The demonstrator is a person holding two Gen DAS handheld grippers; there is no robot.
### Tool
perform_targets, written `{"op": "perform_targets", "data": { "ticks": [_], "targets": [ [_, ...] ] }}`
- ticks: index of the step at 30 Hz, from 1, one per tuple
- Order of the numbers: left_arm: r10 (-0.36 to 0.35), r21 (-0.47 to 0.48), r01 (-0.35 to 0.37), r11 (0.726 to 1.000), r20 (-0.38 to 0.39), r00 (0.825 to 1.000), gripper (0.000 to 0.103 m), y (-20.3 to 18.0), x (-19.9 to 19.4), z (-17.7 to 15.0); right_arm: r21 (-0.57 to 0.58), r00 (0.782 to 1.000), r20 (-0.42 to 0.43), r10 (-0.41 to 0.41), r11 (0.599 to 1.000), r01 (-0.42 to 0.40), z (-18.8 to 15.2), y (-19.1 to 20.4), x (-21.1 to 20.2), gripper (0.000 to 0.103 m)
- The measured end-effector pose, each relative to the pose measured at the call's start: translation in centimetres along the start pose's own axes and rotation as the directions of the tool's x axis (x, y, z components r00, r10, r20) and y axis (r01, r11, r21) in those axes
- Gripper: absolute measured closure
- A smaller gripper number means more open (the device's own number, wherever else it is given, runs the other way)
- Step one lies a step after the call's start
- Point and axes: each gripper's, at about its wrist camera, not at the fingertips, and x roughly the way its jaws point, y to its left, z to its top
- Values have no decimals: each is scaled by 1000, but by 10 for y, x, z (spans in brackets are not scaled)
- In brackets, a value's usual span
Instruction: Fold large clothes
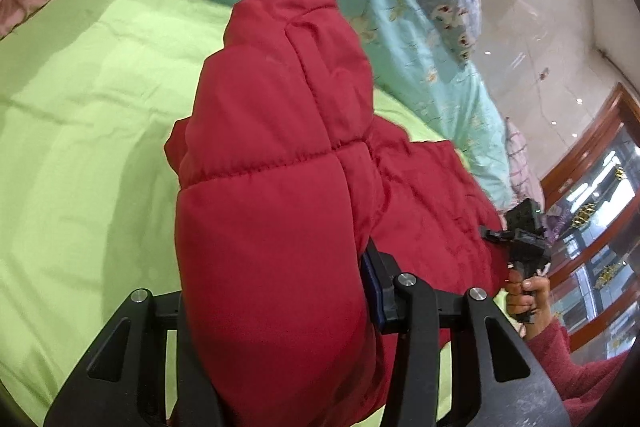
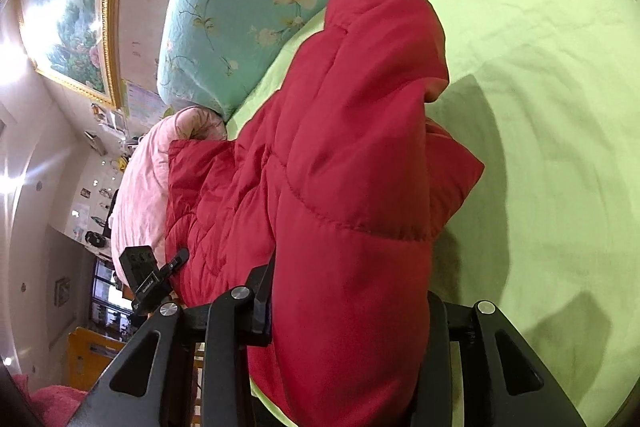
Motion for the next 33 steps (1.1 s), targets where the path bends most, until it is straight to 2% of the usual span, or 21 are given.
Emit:
{"op": "perform_targets", "data": {
  "ticks": [4,12,15,17,18,19,22,26,30,33],
  "targets": [
    [30,-44,-31,999,-24,999,54,20,16,-3,41,999,11,-34,999,33,2,-14,8,62],
    [82,-36,-82,996,-14,997,37,26,26,-14,62,998,19,-61,996,60,-10,-36,11,50],
    [127,-21,-127,992,-6,992,30,23,23,-17,66,998,20,-67,996,66,-12,-37,10,47],
    [166,-15,-166,986,-2,986,21,20,20,-16,70,997,18,-74,995,73,-13,-37,9,42],
    [189,-11,-189,982,-2,982,14,19,19,-16,77,997,15,-78,994,76,-13,-37,8,36],
    [209,-8,-209,978,-2,978,11,19,15,-16,80,997,13,-79,994,78,-14,-38,7,33],
    [208,-10,-208,978,-8,978,11,21,6,-15,89,996,7,-88,992,87,-15,-39,3,26],
    [220,-27,-221,975,-17,975,11,27,-10,-16,97,995,13,-94,991,92,-19,-37,-6,24],
    [279,-39,-278,960,6,960,11,28,-27,-20,66,990,27,-137,989,135,-24,-27,-18,24],
    [308,-41,-306,951,62,949,11,22,-44,-22,21,978,70,-198,980,197,-28,-13,-32,24]
  ]
}}
